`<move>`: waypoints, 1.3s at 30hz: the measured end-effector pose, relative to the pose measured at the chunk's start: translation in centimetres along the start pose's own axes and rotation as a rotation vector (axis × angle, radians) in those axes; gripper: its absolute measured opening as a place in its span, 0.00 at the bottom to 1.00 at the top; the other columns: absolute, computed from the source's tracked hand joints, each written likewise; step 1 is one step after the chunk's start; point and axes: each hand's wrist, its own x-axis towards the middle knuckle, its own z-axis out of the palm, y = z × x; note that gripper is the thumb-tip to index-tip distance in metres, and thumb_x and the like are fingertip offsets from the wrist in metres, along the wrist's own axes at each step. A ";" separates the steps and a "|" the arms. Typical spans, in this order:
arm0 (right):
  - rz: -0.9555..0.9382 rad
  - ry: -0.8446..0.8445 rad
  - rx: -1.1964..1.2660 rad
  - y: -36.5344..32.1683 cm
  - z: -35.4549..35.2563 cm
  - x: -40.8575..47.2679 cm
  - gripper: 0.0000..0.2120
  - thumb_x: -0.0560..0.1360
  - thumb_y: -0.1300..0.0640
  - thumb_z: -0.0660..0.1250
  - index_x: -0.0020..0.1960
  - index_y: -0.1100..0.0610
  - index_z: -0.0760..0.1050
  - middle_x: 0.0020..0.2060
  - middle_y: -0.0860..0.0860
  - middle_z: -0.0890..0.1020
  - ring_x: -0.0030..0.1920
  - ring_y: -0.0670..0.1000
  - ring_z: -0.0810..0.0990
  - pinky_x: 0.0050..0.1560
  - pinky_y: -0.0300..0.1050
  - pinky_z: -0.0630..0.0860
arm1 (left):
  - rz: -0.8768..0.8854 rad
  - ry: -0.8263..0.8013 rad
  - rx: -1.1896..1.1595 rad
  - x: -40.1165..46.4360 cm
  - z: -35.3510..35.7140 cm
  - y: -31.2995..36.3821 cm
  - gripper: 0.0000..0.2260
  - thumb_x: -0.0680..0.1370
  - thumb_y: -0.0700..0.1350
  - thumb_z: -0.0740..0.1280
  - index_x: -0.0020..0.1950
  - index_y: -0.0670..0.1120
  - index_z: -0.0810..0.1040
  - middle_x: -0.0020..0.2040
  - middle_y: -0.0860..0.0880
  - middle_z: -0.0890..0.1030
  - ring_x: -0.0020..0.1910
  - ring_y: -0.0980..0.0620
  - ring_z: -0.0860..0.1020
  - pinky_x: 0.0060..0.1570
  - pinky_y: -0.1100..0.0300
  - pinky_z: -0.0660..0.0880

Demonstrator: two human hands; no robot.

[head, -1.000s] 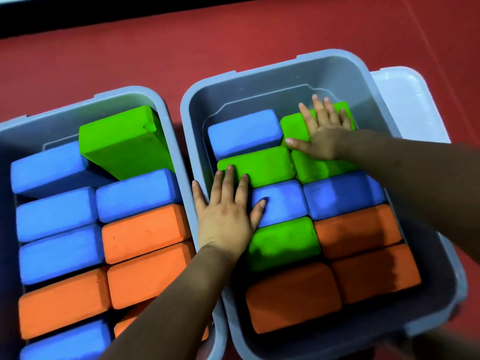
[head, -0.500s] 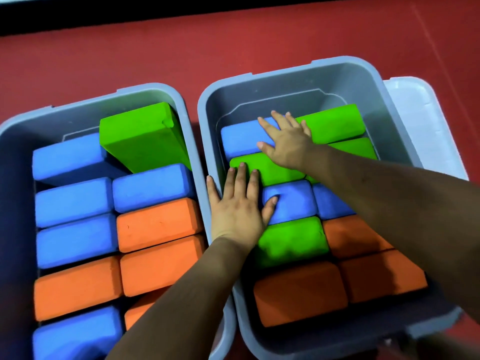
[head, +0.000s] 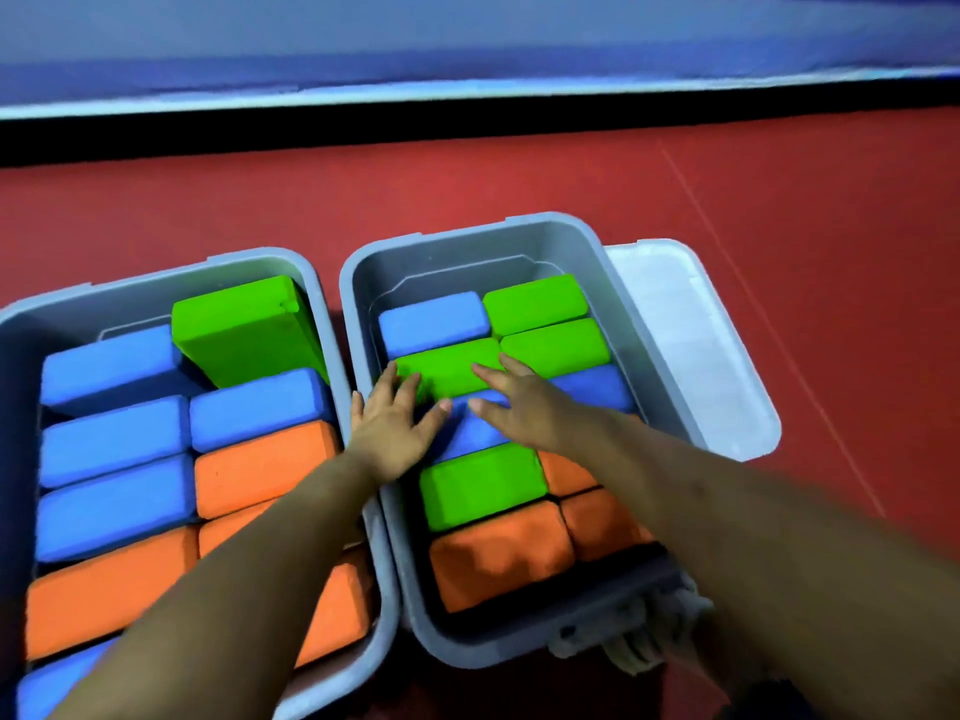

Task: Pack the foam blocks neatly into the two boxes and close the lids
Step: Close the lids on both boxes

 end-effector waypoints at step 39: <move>-0.765 -0.398 -0.367 -42.5 30.2 1.2 0.23 0.80 0.51 0.59 0.74 0.48 0.61 0.73 0.50 0.61 0.71 0.51 0.63 0.70 0.45 0.63 | -1.308 0.587 -1.672 -22.5 0.6 -46.1 0.07 0.79 0.44 0.65 0.45 0.40 0.73 0.40 0.44 0.74 0.35 0.49 0.72 0.37 0.55 0.72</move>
